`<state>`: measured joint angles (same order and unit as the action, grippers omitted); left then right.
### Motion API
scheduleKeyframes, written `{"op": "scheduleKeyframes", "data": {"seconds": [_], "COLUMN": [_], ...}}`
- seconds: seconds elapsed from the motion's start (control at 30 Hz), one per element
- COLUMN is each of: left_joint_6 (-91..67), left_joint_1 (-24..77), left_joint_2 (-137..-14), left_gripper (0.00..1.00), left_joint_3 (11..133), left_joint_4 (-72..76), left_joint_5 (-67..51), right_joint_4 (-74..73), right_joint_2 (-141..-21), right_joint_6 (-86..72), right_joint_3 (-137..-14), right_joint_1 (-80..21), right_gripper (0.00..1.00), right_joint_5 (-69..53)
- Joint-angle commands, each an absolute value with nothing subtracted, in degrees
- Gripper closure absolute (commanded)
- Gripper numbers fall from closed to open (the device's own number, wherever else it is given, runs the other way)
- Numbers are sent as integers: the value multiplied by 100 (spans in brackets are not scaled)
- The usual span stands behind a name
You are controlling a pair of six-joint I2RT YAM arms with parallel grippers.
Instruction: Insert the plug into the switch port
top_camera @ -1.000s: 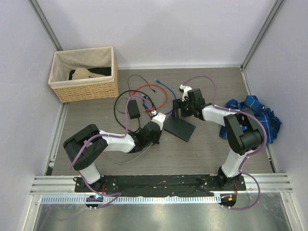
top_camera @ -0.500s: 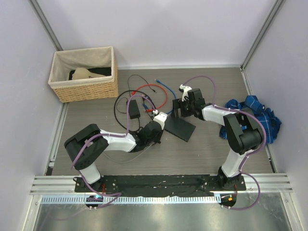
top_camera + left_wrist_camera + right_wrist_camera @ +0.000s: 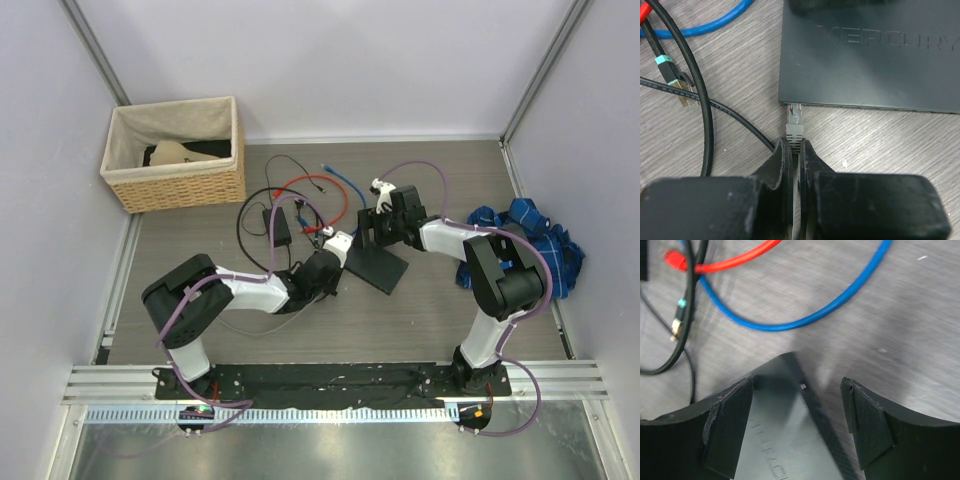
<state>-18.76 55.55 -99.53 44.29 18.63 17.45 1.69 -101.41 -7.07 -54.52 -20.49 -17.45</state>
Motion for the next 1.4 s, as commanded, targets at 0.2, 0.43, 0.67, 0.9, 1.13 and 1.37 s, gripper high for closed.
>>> {"op": "scheduleKeyframes", "data": {"seconds": [0.2, 0.43, 0.67, 0.9, 1.13, 1.37], "left_joint_6": [-1091, -695, -571, -431, -562, -255], "left_joint_1": [5581, 5493, 5423, 5212, 5089, 5370], "left_joint_2": [-10089, -10257, -10187, -9950, -9844, -10002], "left_gripper": [100, 100, 100, 100, 100, 100], "left_joint_3": [4860, 5018, 5185, 5045, 4939, 5151], "left_joint_4": [2663, 2909, 3085, 3225, 3401, 3331], "left_joint_5": [1670, 1283, 1353, 1231, 1038, 265], "right_joint_4": [-553, -641, -1037, -1274, -1310, -1301], "right_joint_2": [-10195, -10248, -10406, -10450, -10520, -10652], "right_joint_6": [-853, -896, -835, -659, -616, -562], "right_joint_3": [-5072, -5036, -5150, -5247, -5300, -5440], "right_joint_1": [-2136, -2162, -2206, -2250, -2250, -2303], "right_gripper": [23, 25, 25, 24, 25, 24], "right_joint_5": [-2856, -3287, -3691, -3849, -3911, -3964]}}
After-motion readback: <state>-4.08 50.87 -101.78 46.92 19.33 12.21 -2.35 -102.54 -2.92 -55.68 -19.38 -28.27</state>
